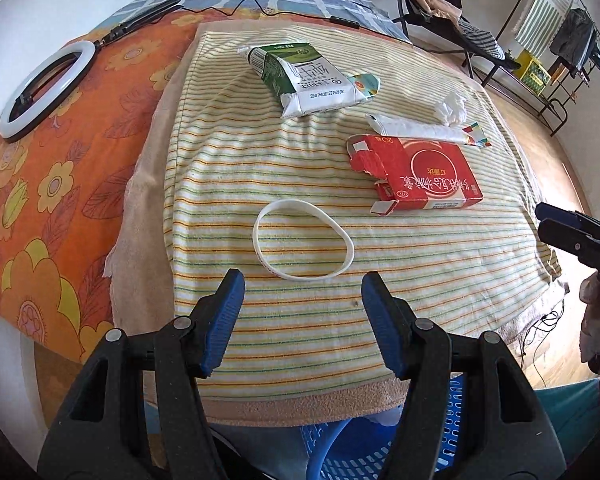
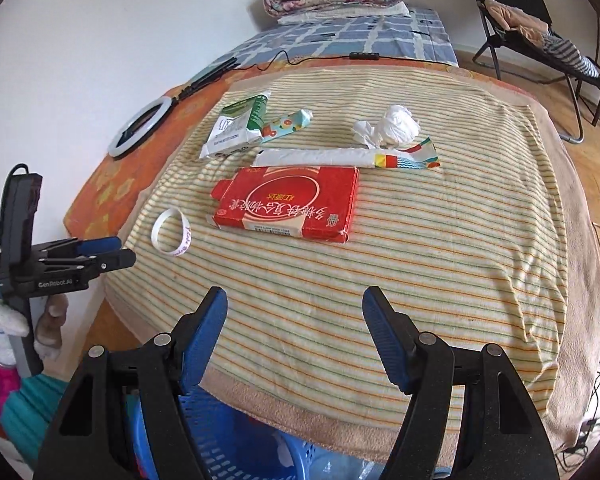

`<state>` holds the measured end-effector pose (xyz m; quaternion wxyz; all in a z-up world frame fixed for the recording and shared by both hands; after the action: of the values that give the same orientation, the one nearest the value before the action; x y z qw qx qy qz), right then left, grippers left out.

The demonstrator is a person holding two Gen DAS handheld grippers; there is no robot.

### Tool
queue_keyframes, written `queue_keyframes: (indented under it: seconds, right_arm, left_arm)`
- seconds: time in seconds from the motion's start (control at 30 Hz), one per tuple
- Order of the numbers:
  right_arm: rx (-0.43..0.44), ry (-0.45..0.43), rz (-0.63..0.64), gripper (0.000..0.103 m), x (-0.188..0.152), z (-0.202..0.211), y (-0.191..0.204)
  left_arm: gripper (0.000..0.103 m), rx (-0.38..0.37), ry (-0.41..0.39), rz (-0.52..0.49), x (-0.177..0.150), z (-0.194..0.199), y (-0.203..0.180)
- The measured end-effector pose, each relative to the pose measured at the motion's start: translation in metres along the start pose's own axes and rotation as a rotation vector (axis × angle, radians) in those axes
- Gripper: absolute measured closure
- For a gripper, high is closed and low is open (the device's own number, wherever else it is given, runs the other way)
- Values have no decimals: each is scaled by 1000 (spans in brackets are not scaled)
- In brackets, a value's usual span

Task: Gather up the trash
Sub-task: 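Raise both grippers from the basket and move them over the blanket, then grasp the white rubber band with the left gripper while right grasps the red box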

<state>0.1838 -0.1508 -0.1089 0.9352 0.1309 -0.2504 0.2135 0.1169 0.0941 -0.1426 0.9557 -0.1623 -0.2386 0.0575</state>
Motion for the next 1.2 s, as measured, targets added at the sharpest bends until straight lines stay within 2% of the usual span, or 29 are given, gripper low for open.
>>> queue_keyframes:
  seconds: [0.1, 0.37, 0.43, 0.5, 0.6, 0.7, 0.8, 0.87, 0.93, 1.0, 1.13, 1.17, 1.2]
  right_arm:
    - [38, 6, 29, 33, 24, -13, 6]
    - [69, 48, 171, 33, 62, -58, 32]
    - [74, 57, 192, 33, 66, -68, 35]
    - [79, 75, 203, 33, 69, -79, 38]
    - [91, 98, 188, 33, 75, -95, 38]
    - [102, 107, 167, 33, 82, -106, 38]
    - [95, 101, 173, 33, 89, -112, 40]
    - [90, 117, 174, 33, 91, -117, 40]
    - [85, 135, 183, 33, 89, -121, 41]
    - [88, 154, 198, 33, 84, -120, 43]
    - [135, 197, 204, 33, 66, -105, 44]
    - [125, 196, 229, 33, 61, -99, 46]
    - [79, 177, 268, 33, 57, -93, 46]
  left_arm:
    - [49, -3, 8, 1, 8, -7, 4]
    - [49, -5, 23, 31, 18, -22, 19]
    - [53, -8, 28, 38, 19, -25, 22]
    - [58, -6, 39, 39, 18, -29, 24]
    - [59, -3, 48, 42, 17, -34, 28]
    - [70, 0, 63, 39, 15, -39, 30]
    - [72, 5, 61, 39, 17, -42, 32]
    - [76, 7, 59, 38, 18, -42, 32]
    - [86, 17, 59, 35, 18, -42, 33]
    - [91, 25, 59, 35, 19, -42, 34]
    - [96, 33, 55, 28, 19, -42, 36]
    - [96, 40, 53, 26, 19, -42, 36]
    - [96, 42, 52, 25, 18, -41, 36]
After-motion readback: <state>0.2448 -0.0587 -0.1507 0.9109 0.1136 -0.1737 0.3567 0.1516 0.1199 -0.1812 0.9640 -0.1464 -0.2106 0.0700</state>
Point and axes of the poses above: each gripper's, at about its wrist camera, not at the fingertips, and z roughly against the way its jaws point, y to its left, x to its top, the point moved 6 cm from there along -z, roughly the way its jaws point, and after that the axes turned 11 degrees about -x, right-handed, at the moved point
